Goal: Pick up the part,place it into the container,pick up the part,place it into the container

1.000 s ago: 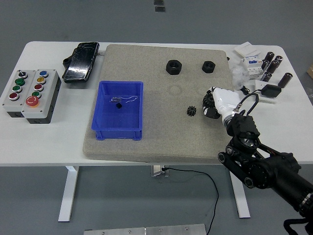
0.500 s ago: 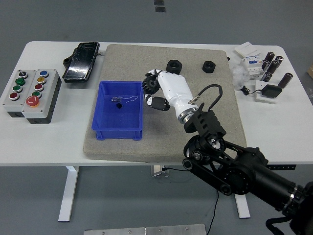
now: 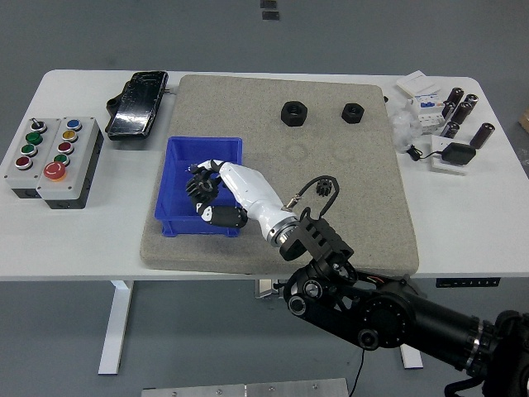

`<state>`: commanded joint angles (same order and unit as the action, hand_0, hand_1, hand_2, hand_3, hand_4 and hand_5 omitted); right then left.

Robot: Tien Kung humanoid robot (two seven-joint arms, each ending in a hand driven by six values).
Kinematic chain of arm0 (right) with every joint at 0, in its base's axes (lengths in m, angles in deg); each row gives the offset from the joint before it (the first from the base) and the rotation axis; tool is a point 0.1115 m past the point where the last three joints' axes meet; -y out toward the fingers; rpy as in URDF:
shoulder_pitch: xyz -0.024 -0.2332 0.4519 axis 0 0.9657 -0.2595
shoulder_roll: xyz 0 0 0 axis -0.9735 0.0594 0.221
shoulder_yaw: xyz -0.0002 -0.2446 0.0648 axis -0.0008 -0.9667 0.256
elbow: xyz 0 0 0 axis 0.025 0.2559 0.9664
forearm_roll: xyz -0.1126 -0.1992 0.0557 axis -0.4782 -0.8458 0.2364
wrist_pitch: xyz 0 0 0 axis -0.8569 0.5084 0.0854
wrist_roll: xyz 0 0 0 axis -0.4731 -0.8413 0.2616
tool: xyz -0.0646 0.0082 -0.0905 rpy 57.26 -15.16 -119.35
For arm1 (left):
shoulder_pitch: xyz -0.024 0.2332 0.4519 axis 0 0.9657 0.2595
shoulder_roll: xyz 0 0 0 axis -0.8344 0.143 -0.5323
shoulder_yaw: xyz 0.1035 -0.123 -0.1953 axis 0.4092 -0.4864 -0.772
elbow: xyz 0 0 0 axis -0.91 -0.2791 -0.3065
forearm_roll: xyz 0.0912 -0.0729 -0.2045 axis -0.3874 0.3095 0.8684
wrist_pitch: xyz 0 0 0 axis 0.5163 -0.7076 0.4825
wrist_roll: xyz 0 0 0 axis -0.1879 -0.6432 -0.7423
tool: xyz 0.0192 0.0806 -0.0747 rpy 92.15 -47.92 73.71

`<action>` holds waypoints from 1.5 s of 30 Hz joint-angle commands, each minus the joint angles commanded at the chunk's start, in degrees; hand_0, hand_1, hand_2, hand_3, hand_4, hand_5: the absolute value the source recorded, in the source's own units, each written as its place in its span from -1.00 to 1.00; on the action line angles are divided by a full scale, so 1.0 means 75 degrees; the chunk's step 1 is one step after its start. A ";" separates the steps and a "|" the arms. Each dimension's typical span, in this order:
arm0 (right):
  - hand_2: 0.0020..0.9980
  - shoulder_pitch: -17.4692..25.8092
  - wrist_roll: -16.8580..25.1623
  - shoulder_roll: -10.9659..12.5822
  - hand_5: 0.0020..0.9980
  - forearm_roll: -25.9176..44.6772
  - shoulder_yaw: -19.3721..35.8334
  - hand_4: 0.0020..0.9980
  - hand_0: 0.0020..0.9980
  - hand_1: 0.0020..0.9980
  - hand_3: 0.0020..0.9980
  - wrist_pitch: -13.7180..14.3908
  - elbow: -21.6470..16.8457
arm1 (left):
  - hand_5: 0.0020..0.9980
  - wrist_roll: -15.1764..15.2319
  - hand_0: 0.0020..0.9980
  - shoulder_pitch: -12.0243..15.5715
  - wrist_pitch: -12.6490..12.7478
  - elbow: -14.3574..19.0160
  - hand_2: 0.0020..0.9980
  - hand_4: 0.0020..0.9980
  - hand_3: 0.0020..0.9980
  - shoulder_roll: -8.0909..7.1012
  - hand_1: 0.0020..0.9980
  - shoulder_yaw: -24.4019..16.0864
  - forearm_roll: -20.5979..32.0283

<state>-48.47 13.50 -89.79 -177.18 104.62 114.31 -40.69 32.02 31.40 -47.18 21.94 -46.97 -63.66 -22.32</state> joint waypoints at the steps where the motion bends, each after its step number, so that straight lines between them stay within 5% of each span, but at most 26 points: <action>1: 0.32 -0.0003 -0.0071 0.0000 -0.71 -0.0038 -0.0045 -0.51 0.23 0.35 0.37 0.0045 0.0029 | -0.29 0.0001 0.34 0.0001 0.0001 0.0000 0.10 0.40 0.20 0.0005 0.27 -0.0006 -0.0003; 2: 0.32 -0.0008 -0.0157 0.0000 -0.71 -0.0083 -0.0089 -0.51 0.23 0.35 0.37 0.0092 0.0060 | -0.29 0.0004 0.34 0.0002 0.0004 0.0000 0.10 0.40 0.20 0.0009 0.27 -0.0011 -0.0004; 3: 0.35 -0.0014 -0.0248 0.0000 -0.56 -0.0134 -0.0117 -0.16 0.23 0.37 0.40 0.0121 0.0089 | -0.29 0.0005 0.34 0.0002 0.0007 0.0000 0.10 0.40 0.20 0.0014 0.26 -0.0022 -0.0015; 8: 0.35 -0.0037 -0.0656 0.0000 -0.56 -0.0476 -0.0144 -0.16 0.23 0.37 0.40 0.0161 0.0192 | -0.29 0.0010 0.34 0.0004 0.0010 0.0000 0.10 0.40 0.20 0.0023 0.26 -0.0045 -0.0034; 9: 0.44 -0.0036 -0.0698 0.0000 -0.51 -0.0530 -0.0137 0.18 0.26 0.39 0.44 0.0165 0.0198 | -0.28 0.0008 0.34 0.0007 0.0010 0.0000 0.10 0.40 0.20 0.0023 0.27 -0.0050 -0.0037; 20: 0.44 -0.0008 -0.0883 0.0000 -0.46 -0.0824 -0.0002 0.40 0.26 0.40 0.48 0.0144 0.0199 | -0.29 0.0002 0.34 0.0018 0.0001 0.0000 0.10 0.40 0.20 0.0030 0.26 -0.0120 -0.0137; 21: 0.45 -0.0008 -0.0885 0.0000 -0.27 -0.0819 -0.0005 0.65 0.26 0.41 0.55 0.0138 0.0203 | -0.28 0.0001 0.34 0.0018 0.0000 0.0000 0.10 0.41 0.20 0.0027 0.27 -0.0123 -0.0143; 26: 0.45 -0.0010 -0.0895 0.0010 -0.27 -0.0826 -0.0005 0.65 0.26 0.41 0.55 0.0078 0.0203 | -0.28 -0.0006 0.34 0.0023 -0.0007 0.0000 0.10 0.41 0.20 0.0016 0.27 -0.0145 -0.0170; 27: 0.47 -0.0010 -0.0894 0.0013 -0.15 -0.0831 -0.0003 0.82 0.27 0.42 0.58 0.0071 0.0200 | -0.28 -0.0008 0.34 0.0025 -0.0008 0.0000 0.10 0.41 0.20 0.0015 0.26 -0.0150 -0.0174; 37: 0.48 0.0122 -0.0850 0.0086 -0.15 -0.0981 0.0495 0.84 0.27 0.42 0.58 0.0174 0.0097 | -0.29 0.0003 0.34 0.0027 -0.0012 0.0000 0.10 0.41 0.20 0.0023 0.27 -0.0149 -0.0170; 45: 0.47 0.0482 -0.1019 0.0940 -0.18 -0.1153 0.1791 0.78 0.26 0.40 0.55 0.0007 0.0393 | -0.29 0.0013 0.34 0.0034 0.0003 0.0000 0.10 0.41 0.20 0.0044 0.26 -0.0119 -0.0108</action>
<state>-44.85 5.85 -82.74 -185.83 118.05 114.36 -37.75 32.12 31.65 -47.15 21.94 -46.64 -64.55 -23.13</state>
